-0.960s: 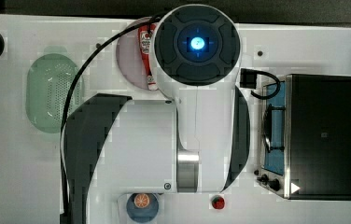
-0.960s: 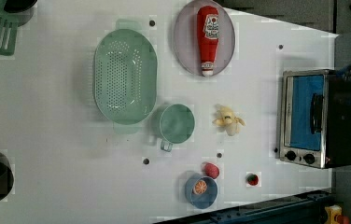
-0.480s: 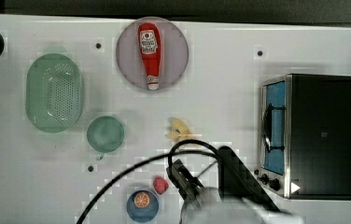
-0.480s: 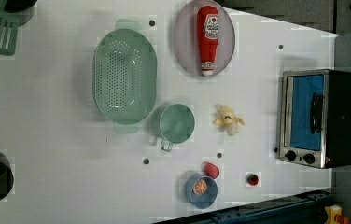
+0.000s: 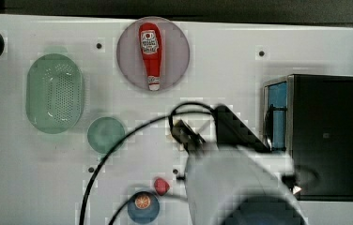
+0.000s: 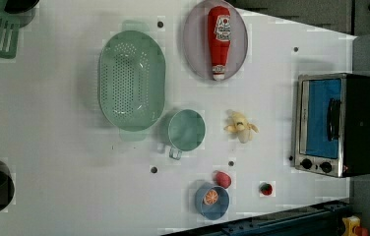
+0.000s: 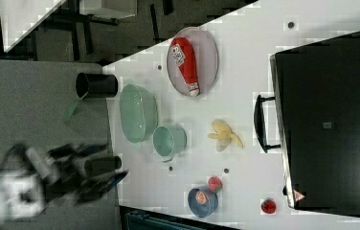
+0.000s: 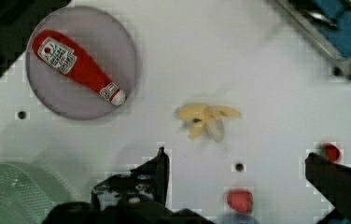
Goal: Pick Banana and place it in mug.
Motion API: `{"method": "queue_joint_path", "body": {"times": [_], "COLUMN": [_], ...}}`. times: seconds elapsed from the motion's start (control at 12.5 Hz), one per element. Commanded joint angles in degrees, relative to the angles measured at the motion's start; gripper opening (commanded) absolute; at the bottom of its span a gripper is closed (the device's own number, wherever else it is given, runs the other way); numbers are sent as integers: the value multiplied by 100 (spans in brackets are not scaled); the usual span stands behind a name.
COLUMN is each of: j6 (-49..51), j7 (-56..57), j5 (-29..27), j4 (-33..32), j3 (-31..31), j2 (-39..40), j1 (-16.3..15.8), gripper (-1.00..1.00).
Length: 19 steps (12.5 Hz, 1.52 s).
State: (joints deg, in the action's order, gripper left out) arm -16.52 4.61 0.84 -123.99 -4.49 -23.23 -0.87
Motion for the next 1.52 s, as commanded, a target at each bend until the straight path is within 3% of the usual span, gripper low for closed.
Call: {"method": "queue_joint_path", "body": {"times": [0.08, 0.4, 0.8, 1.36, 1.44, 1.52], "j6": [-738, -2176, -3305, -4823, -4826, -4823], "j7": [1010, 2119, 3871, 4062, 4062, 4059], "j5": [-46, -46, -46, -46, -46, -47], "j4": [-996, -1421, -1444, -1431, -1432, -1436], "j3": [15, 9, 10, 44, 63, 65], "j2": [722, 1692, 3163, 4496, 4535, 4539], "j1": [-71, -69, -68, -71, -71, -70], "gripper": [100, 100, 100, 100, 93, 67]}}
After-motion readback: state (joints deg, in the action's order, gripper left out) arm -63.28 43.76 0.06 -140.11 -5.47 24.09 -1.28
